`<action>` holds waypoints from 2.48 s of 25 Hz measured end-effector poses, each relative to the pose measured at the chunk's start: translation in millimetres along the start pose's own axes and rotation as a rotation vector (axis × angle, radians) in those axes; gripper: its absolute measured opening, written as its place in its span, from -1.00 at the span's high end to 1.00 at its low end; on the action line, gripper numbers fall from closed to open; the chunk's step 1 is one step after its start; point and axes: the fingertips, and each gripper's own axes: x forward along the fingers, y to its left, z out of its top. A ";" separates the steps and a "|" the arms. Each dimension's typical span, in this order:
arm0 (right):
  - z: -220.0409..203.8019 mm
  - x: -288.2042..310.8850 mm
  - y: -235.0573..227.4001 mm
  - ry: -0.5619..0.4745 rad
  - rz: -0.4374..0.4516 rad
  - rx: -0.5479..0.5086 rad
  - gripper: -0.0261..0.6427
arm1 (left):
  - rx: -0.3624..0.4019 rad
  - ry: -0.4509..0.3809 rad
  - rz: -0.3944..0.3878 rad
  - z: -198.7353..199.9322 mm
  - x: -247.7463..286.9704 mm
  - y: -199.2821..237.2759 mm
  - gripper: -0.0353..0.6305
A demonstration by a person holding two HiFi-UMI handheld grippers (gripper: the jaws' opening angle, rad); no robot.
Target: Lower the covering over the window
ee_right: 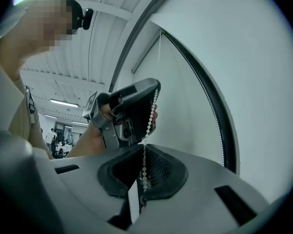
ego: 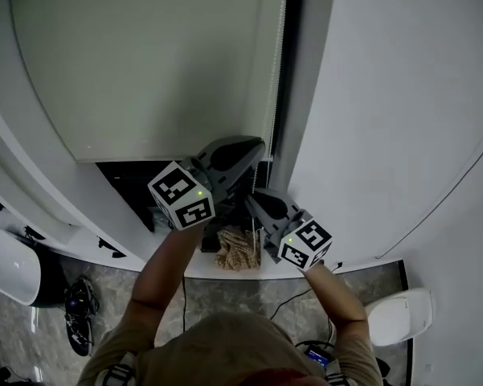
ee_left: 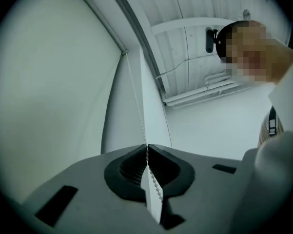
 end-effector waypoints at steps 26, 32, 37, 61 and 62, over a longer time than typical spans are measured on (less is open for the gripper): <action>49.2 10.7 -12.1 -0.105 -0.002 0.000 0.89 | -0.071 -0.138 0.034 -30.2 -62.2 0.1 0.45; 6.0 -2.7 17.0 -0.053 0.039 0.047 0.89 | -0.013 -0.010 -0.047 1.8 -0.7 -16.8 0.48; -0.1 -14.0 11.3 -0.046 0.007 0.040 0.89 | -0.022 0.021 0.013 -25.1 -9.8 -9.5 0.85; -30.5 -11.1 8.4 -0.042 0.010 0.119 0.89 | -0.118 -0.039 -0.001 -35.3 -18.9 -3.5 0.82; -37.3 -10.6 7.8 -0.023 0.010 0.106 0.89 | -0.114 -0.029 0.008 -42.3 -20.7 -2.0 0.82</action>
